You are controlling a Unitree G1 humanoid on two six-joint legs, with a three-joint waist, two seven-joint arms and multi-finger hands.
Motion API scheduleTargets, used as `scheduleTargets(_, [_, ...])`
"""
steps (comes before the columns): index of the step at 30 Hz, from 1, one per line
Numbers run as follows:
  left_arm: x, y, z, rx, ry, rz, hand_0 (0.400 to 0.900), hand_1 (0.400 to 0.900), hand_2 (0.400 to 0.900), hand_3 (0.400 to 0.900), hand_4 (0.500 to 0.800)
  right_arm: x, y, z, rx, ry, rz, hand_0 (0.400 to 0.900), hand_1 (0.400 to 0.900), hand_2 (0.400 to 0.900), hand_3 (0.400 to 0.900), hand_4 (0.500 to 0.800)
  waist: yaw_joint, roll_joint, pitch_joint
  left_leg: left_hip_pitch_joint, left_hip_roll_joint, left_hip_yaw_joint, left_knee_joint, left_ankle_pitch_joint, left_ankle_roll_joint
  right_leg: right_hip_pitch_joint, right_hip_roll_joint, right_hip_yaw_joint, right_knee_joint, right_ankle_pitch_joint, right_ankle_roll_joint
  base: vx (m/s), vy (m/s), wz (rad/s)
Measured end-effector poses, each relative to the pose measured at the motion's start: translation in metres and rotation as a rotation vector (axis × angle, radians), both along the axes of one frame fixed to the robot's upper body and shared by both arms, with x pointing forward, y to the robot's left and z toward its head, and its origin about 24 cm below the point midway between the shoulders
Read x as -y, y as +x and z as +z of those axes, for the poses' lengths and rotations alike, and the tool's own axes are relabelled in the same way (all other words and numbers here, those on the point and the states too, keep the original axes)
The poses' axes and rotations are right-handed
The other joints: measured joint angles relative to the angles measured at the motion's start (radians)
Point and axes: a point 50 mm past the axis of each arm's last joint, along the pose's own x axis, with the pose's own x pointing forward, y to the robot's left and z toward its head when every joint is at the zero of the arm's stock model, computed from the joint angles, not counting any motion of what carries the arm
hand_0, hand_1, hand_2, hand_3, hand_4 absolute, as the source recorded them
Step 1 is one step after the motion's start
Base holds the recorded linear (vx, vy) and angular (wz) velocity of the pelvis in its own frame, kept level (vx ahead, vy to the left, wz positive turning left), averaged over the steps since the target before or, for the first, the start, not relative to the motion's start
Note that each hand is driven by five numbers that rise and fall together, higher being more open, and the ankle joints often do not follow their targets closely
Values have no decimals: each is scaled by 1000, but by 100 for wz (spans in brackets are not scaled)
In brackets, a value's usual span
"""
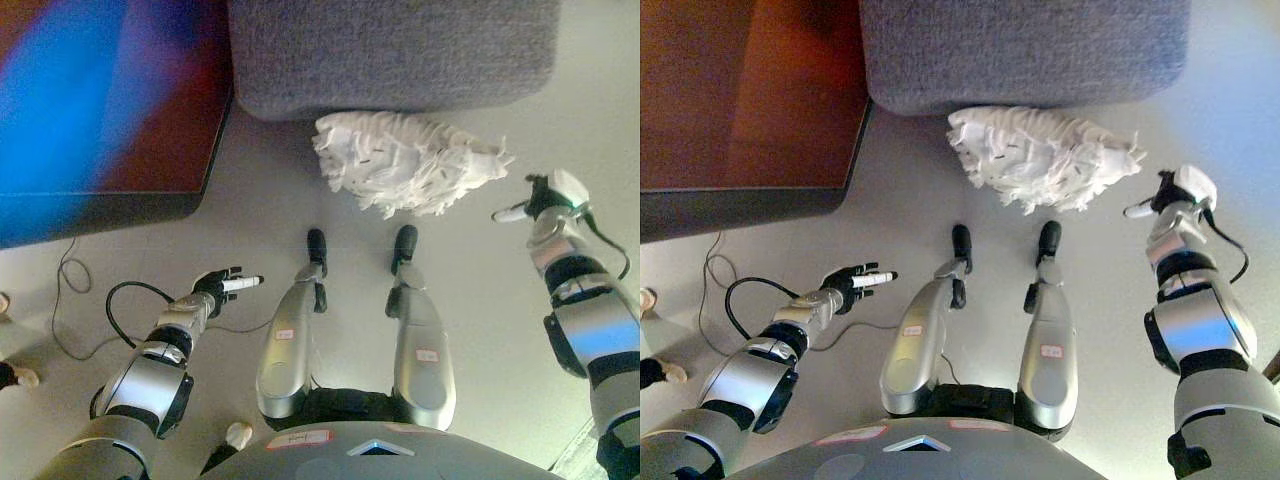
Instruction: Pick up the pillow and put it on the sofa.
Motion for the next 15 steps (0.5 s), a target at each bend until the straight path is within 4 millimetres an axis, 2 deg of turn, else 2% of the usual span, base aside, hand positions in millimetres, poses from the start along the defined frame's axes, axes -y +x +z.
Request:
scheduleTargets(4, [-1, -10, -7, -34, -35, 41, 900, 900, 900, 900, 800, 1, 11, 28, 61, -32, 13, 900, 900, 900, 900, 800, 8, 5, 1, -82, -20, -10, 49, -2, 7, -99, -28, 3, 98, -36, 1, 12, 12, 9])
scheduleTargets(12, [1, -37, -25, -79, -120, 115, 900, 900, 900, 900, 800, 16, 17, 77, 101, -128, 0, 900, 900, 900, 900, 800, 48, 7, -1, -227, -22, -10, 165, -22, 17, -244, -40, 26, 206, -52, 5, 18, 10, -3])
scheduleTargets(15, [1, -46, -29, -86, -137, 125, 900, 900, 900, 900, 800, 14, 21, 91, 101, -153, 14, 900, 900, 900, 900, 800, 54, 8, -2, -261, -21, -10, 201, -28, 24, -276, -41, 38, 229, -54, 7, 64, 43, -11])
